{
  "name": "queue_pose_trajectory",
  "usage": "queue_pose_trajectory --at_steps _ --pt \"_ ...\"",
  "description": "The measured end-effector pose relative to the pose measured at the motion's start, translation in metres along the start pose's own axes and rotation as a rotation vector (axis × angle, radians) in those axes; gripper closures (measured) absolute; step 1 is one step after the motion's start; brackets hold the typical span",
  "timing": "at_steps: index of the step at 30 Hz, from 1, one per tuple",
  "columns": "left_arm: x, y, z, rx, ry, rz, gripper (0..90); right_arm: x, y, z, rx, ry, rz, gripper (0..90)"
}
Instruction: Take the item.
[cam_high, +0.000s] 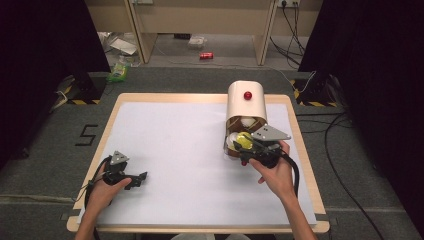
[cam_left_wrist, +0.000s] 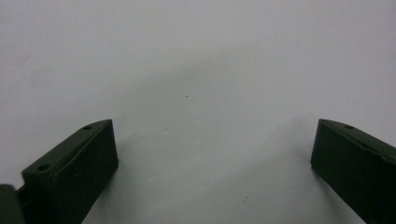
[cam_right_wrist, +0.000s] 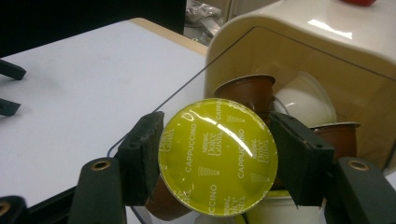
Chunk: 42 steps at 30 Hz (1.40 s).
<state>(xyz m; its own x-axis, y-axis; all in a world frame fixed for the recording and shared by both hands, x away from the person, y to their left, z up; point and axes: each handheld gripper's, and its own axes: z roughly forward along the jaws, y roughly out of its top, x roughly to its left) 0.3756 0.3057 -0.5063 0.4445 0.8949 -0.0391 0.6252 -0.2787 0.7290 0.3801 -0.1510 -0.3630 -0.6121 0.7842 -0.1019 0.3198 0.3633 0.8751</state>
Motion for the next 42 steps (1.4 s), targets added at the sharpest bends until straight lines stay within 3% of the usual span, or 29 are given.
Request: queue_pose_trajectory --at_steps 9,19,28,42 --pt "0.000 0.000 0.000 0.001 -0.001 0.001 0.2 -0.010 0.000 -0.031 -0.036 -0.026 0.015 38.6" --pt "0.000 0.000 0.000 0.000 -0.002 0.000 0.2 -0.037 -0.010 -0.057 -0.054 -0.092 0.057 38.6" --pt "0.000 0.000 0.000 0.000 -0.002 0.000 0.2 -0.057 -0.023 -0.058 -0.027 -0.139 0.091 38.6" --pt "0.000 0.000 0.000 0.002 -0.002 0.002 0.2 -0.089 -0.060 -0.037 0.061 -0.181 0.170 38.5"
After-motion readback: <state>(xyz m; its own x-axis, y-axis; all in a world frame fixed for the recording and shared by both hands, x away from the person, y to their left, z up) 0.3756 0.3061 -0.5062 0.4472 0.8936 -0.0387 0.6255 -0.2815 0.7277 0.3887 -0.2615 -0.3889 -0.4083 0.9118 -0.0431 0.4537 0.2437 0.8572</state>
